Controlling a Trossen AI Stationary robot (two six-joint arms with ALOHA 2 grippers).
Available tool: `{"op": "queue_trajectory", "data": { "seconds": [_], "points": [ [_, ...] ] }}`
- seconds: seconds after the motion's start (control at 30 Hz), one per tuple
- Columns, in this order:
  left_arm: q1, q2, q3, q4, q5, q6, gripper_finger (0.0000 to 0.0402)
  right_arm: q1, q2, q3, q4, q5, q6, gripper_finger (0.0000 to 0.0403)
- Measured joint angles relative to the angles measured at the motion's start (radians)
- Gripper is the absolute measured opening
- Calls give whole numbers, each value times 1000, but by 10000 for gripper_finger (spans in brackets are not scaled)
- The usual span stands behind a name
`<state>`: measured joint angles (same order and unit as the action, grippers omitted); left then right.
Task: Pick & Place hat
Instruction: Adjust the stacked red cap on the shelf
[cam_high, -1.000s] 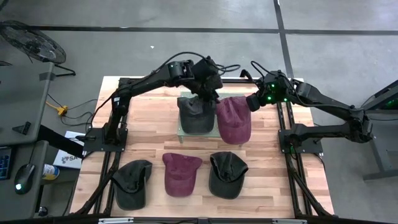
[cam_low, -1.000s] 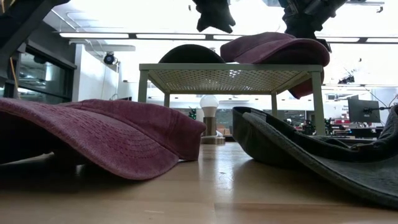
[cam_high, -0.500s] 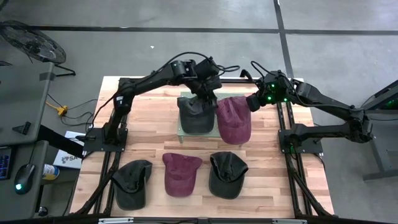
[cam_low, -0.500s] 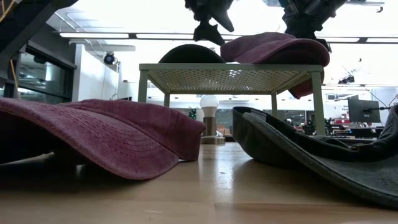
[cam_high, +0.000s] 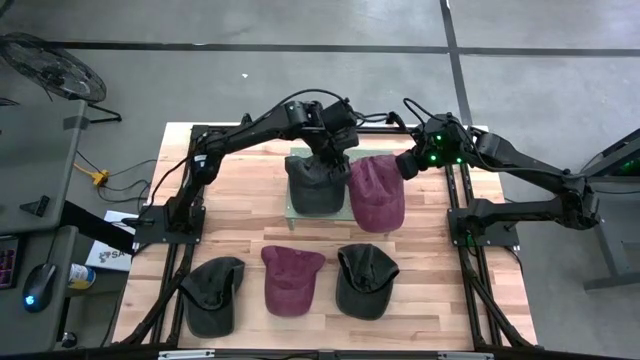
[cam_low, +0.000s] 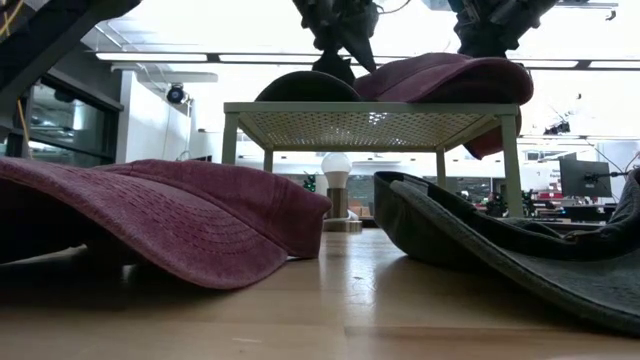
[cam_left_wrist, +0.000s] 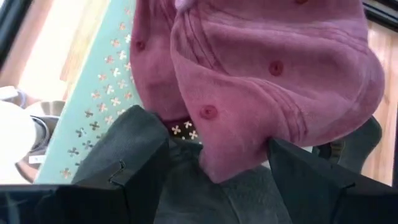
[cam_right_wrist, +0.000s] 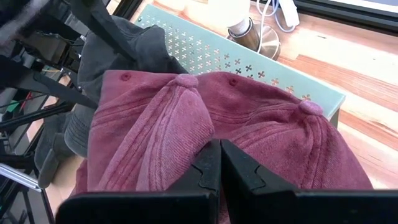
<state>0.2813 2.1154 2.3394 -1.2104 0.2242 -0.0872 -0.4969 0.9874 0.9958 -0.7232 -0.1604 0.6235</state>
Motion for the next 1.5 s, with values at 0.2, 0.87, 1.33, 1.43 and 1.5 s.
{"op": "queue_trajectory", "data": {
  "seconds": [0.2, 0.87, 1.33, 1.43, 1.5],
  "points": [
    [0, -1, 16, 7, -6, 0, 202, 0, 0, 0, -1, 1, 0, 0],
    [0, -3, 17, 5, 9, 30, 4, 0, 0, 0, -1, 4, 0, 0],
    [16, -67, 17, -7, -155, 26, 1, 0, 0, 0, 2, 1, 3, 0],
    [15, -67, 17, -26, -153, 26, 0, 0, 0, 0, 2, -4, 3, 0],
    [13, -66, 17, -35, -155, 26, 0, 0, 0, 0, 2, -5, 4, 0]
  ]
}}
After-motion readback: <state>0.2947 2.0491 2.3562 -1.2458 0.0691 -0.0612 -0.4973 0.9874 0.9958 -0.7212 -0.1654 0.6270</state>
